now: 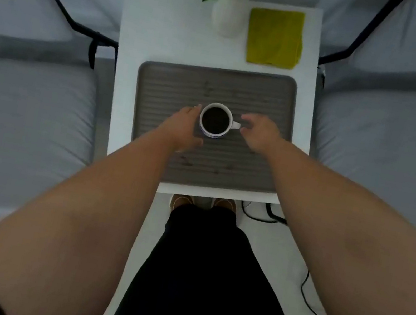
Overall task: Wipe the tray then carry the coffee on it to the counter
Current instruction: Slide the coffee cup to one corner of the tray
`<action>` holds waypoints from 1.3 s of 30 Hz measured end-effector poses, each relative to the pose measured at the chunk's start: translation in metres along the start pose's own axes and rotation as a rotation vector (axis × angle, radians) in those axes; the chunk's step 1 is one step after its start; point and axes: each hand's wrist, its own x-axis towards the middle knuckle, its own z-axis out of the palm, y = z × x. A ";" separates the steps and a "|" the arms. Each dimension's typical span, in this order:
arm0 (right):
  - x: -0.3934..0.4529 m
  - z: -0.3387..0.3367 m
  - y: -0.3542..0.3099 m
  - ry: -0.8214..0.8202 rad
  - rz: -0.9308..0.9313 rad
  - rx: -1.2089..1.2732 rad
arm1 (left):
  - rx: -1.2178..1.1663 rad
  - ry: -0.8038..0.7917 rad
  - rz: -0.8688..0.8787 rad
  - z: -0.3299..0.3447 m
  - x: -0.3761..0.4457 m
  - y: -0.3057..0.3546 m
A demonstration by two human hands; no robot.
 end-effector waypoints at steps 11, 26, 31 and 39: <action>0.031 0.044 0.012 0.097 0.004 0.339 | -0.250 0.276 0.142 0.037 0.043 -0.019; 0.048 0.048 -0.036 0.061 -0.121 0.409 | -0.422 0.503 0.174 0.019 0.028 -0.054; 0.071 0.053 -0.082 0.030 -0.210 0.388 | -0.416 0.577 0.129 -0.009 0.028 -0.087; 0.107 0.068 -0.124 0.037 -0.217 0.395 | -0.408 0.584 0.133 -0.038 0.050 -0.125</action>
